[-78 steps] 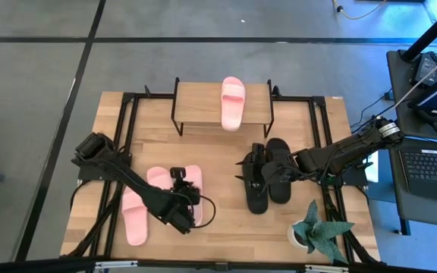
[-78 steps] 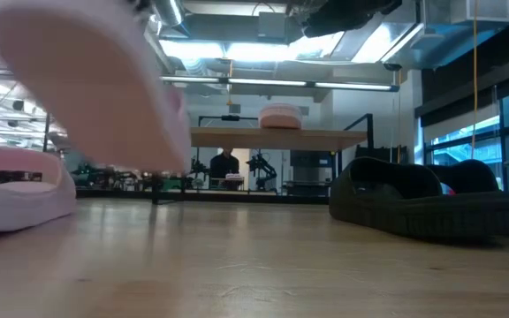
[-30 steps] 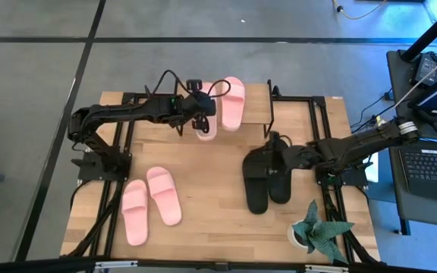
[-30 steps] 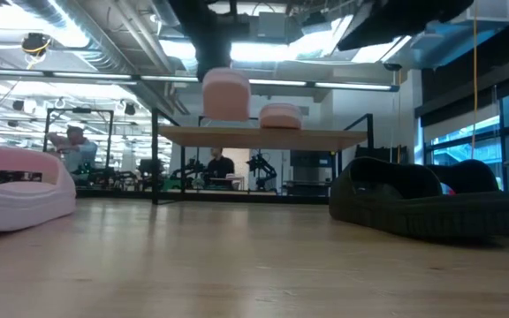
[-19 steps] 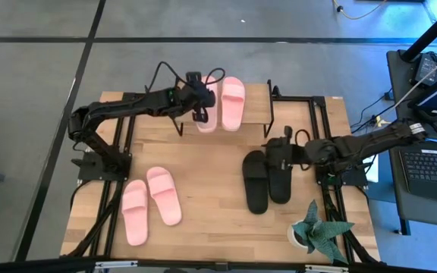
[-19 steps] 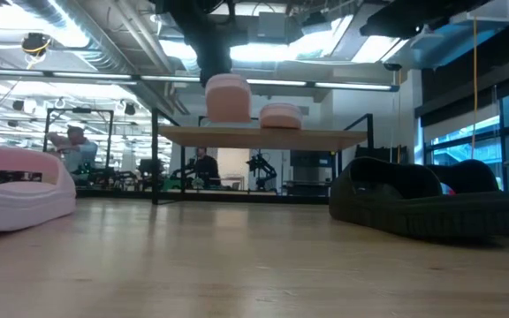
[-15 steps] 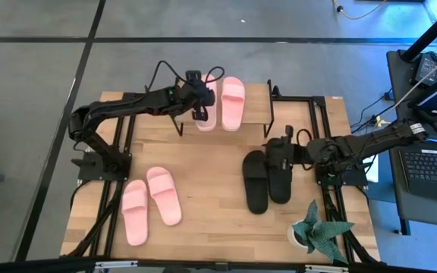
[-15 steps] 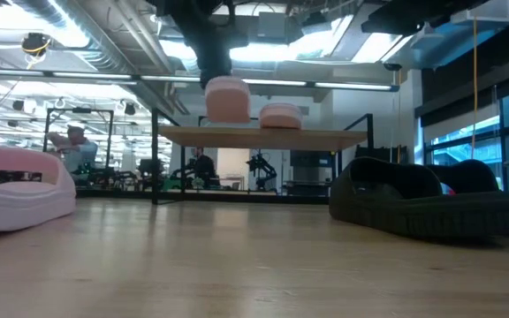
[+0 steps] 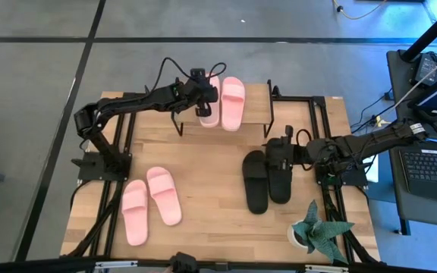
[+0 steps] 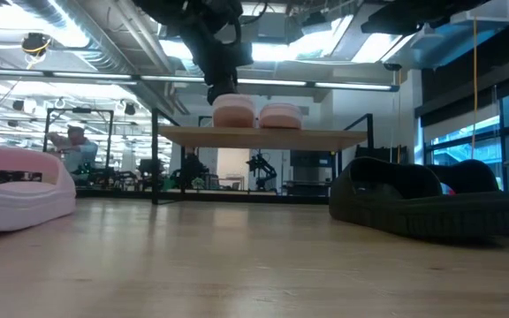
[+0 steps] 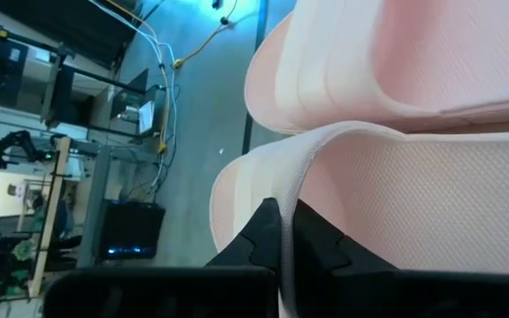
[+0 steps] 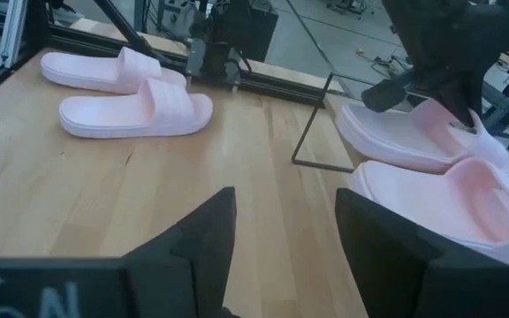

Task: Pick and place slides into the shelf
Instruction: Put the pink slipper slide on the shelf

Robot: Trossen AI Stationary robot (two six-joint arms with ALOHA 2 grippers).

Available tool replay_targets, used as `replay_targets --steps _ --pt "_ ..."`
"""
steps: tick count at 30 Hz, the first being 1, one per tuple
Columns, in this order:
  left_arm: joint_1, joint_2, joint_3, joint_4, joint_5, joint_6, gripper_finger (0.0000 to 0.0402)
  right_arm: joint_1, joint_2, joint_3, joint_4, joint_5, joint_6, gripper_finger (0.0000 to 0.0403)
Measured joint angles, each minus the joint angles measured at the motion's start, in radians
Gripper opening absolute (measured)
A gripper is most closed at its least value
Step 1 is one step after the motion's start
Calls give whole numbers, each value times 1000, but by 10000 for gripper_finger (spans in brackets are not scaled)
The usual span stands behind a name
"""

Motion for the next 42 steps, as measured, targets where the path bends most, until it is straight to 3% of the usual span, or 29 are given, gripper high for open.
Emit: replay_targets --steps 16,25,42 --pt "0 43 1 38 28 -23 4 0 0 0 -10 0 10 196" --pt "-2 47 1 37 34 -54 55 0 0 0 -17 0 20 196" --pt "-5 47 1 35 35 -60 82 0 0 0 -16 0 49 196"
